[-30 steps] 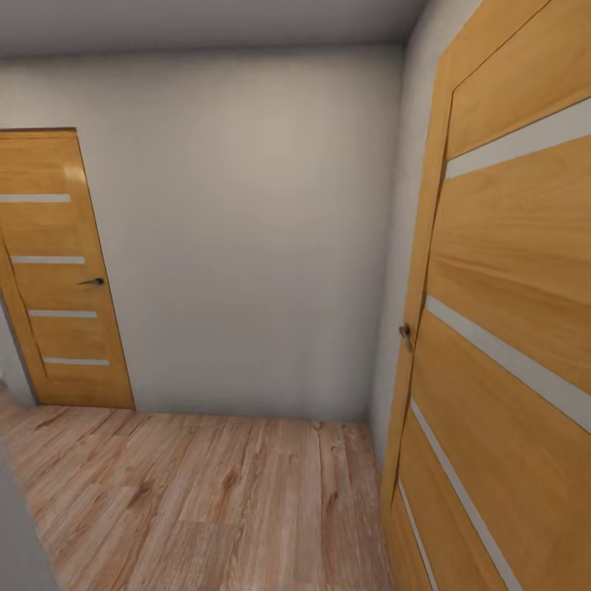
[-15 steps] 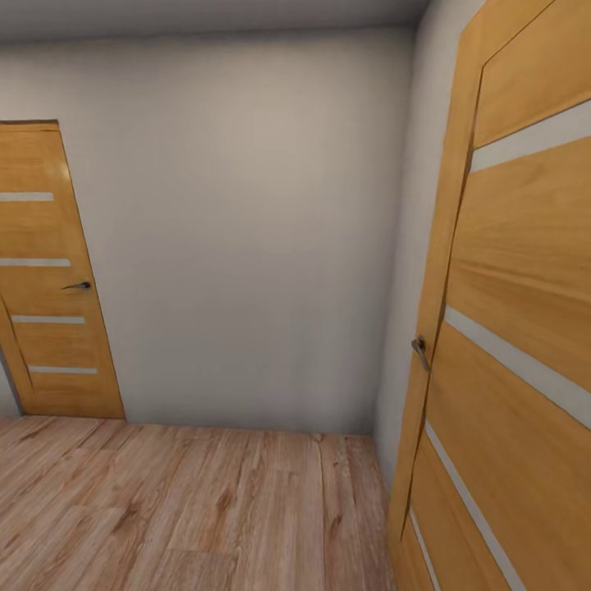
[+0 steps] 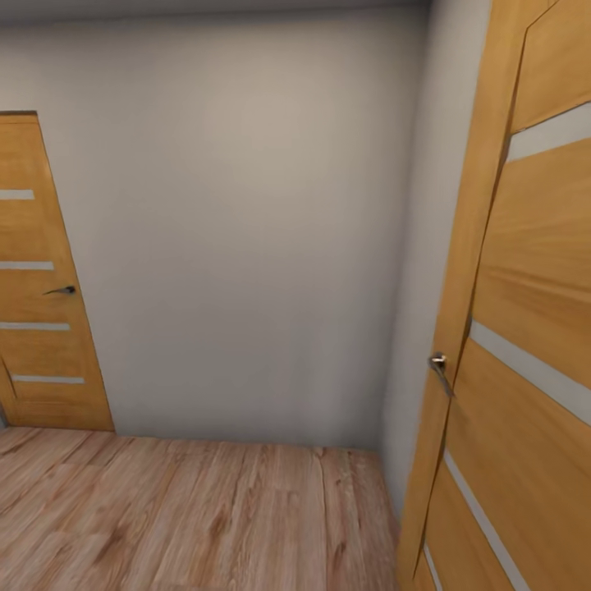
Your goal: Move the two storage containers from the living room to the garage. In the garage, place one container on the floor and stack the other container on top of it (either order is fine).
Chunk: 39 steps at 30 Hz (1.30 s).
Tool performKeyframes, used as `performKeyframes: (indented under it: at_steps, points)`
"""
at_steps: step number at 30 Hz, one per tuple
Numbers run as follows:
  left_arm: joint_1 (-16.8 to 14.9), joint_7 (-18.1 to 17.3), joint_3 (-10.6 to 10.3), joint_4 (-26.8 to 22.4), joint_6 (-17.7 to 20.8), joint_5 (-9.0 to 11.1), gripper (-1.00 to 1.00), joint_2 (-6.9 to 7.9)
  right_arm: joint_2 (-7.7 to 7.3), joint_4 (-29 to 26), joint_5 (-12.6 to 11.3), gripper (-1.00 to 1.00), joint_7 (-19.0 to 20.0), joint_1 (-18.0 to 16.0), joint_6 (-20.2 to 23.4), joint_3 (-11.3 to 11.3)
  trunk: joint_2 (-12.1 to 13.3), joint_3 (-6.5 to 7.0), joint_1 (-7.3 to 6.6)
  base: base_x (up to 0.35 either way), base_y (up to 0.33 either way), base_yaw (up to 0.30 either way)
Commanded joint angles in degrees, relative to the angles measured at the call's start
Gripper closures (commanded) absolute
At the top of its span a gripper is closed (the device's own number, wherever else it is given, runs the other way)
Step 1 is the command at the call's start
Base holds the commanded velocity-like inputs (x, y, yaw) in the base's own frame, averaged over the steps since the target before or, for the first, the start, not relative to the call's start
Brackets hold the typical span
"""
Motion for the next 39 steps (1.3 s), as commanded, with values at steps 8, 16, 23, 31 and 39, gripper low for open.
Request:
performKeyframes:
  at_steps: [8,16,23,31,39]
  points:
    - [-0.04,0.06,-0.49,0.03,-0.16,0.44,-1.00,0.02,0.08,0.16,-0.38,-1.00,0.03,-0.07,-0.29,0.52,-0.05,-0.08,0.04,0.322,0.000,0.000]
    - [-0.04,0.06,-0.49,0.06,-0.16,0.44,-1.00,0.02,0.17,0.16,-0.35,-1.00,0.03,-0.07,-0.20,0.52,-0.05,-0.08,0.04,0.322,0.000,0.000]
    - [-0.04,0.06,-0.49,0.04,-0.16,0.44,-1.00,0.02,0.28,0.16,-0.37,-1.00,0.03,-0.07,-0.26,0.55,-0.05,-0.08,0.04,0.322,0.000,0.000]
    - [-0.04,0.06,-0.49,0.03,-0.16,0.44,-1.00,0.02,0.44,0.16,-0.32,-1.00,0.13,-0.07,-0.13,0.19,-0.05,-0.08,0.04,0.322,0.000,0.000]
    - [-0.04,0.06,-0.49,0.03,-0.16,0.44,-1.00,0.02,0.45,0.16,-0.26,-1.00,0.17,-0.07,-0.17,0.18,-0.05,-0.08,0.04,0.322,0.000,0.025]
